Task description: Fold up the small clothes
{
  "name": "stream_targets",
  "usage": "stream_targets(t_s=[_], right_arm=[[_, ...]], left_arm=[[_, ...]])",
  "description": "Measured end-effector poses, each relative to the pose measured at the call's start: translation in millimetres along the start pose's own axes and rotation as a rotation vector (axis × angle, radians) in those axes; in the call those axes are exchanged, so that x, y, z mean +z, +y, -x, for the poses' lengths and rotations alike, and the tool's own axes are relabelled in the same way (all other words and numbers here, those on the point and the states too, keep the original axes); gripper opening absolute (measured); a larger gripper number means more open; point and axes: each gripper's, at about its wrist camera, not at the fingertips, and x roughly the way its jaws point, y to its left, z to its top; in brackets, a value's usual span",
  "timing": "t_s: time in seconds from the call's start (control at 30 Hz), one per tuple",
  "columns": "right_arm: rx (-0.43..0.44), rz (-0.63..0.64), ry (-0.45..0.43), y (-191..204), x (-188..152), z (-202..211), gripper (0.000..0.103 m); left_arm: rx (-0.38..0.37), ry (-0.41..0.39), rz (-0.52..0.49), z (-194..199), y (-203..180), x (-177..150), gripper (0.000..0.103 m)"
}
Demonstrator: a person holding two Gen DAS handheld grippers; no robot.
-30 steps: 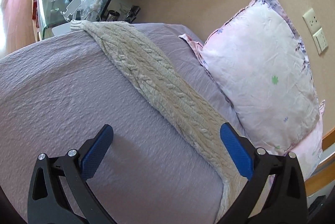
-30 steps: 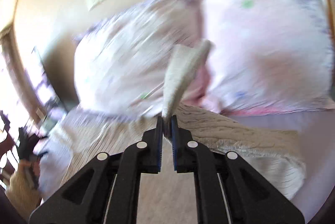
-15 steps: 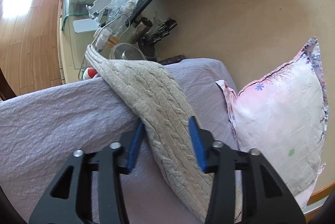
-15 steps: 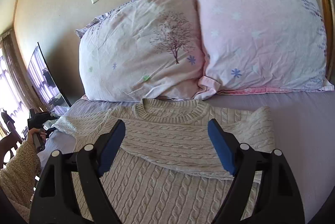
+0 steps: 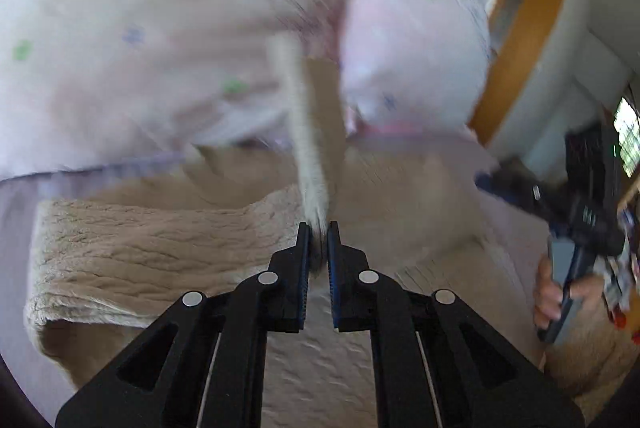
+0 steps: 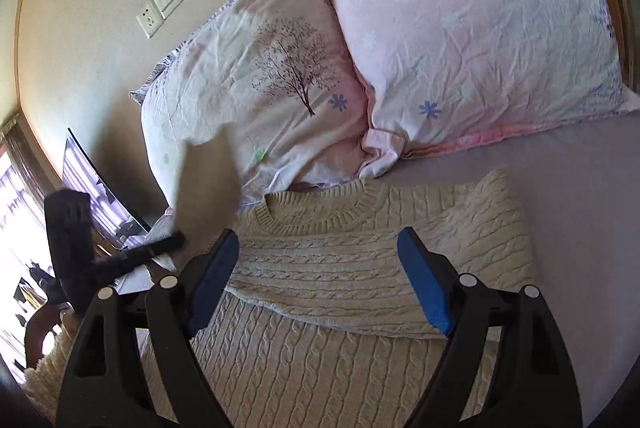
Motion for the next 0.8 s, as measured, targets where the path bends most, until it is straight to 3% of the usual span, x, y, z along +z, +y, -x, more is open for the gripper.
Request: stream_targets(t_s=[0.07,0.13,0.2,0.23,0.27,0.37,0.4,0.43,0.53,0.63,0.73,0.77,0.8], right_arm=[[-0.02,-0.066,0.03,-17,-1,-3,0.081],[-0.036,-0.126,0.047,-35,-1,-2,0.072],[-0.068,-0.172,0.074,-49,-2,-5,0.064],[-0.075,-0.186,0.093,-53,-4,-8,0.058],[-0.073,-0.186,0.115,-55,-6,-13,0.056],[-0.108,-0.144,0.2,-51,-15,-33,0.05],[-0.105,-0.131,0.233,-49,-18,-41,0.039],[-0.1,-0.118,0.259,-46,-20,-48,0.02],[-0.095,-0.02,0.239,-31,-23,-53,0.007],[-0.139,-0.035,0.137,-36,-11,-34,0.006],[-0.295,-0.128,-0.026,-65,16,-2,0.006],[-0.33,-0.153,-0.035,-75,21,5,0.007],[-0.333,-0.194,-0.011,-85,23,12,0.015]], left_arm=[[-0.026,0.093,-0.026,-24,-15,-14,0.008],[-0.037,0.086,-0.008,-13,-12,-24,0.01],[0.0,0.014,0.022,17,-1,-34,0.039],[0.042,-0.036,0.04,35,7,-39,0.06],[0.088,-0.08,0.062,53,15,-45,0.073],[0.206,-0.097,0.131,90,42,-68,0.075],[0.234,-0.087,0.167,99,52,-78,0.075],[0.25,-0.077,0.206,106,62,-85,0.075],[0.255,-0.051,0.322,121,85,-112,0.075],[0.248,-0.037,0.378,126,93,-133,0.075],[0.232,-0.028,0.394,126,91,-148,0.075],[0.215,-0.026,0.401,126,90,-152,0.075],[0.213,-0.04,0.395,128,86,-156,0.075]])
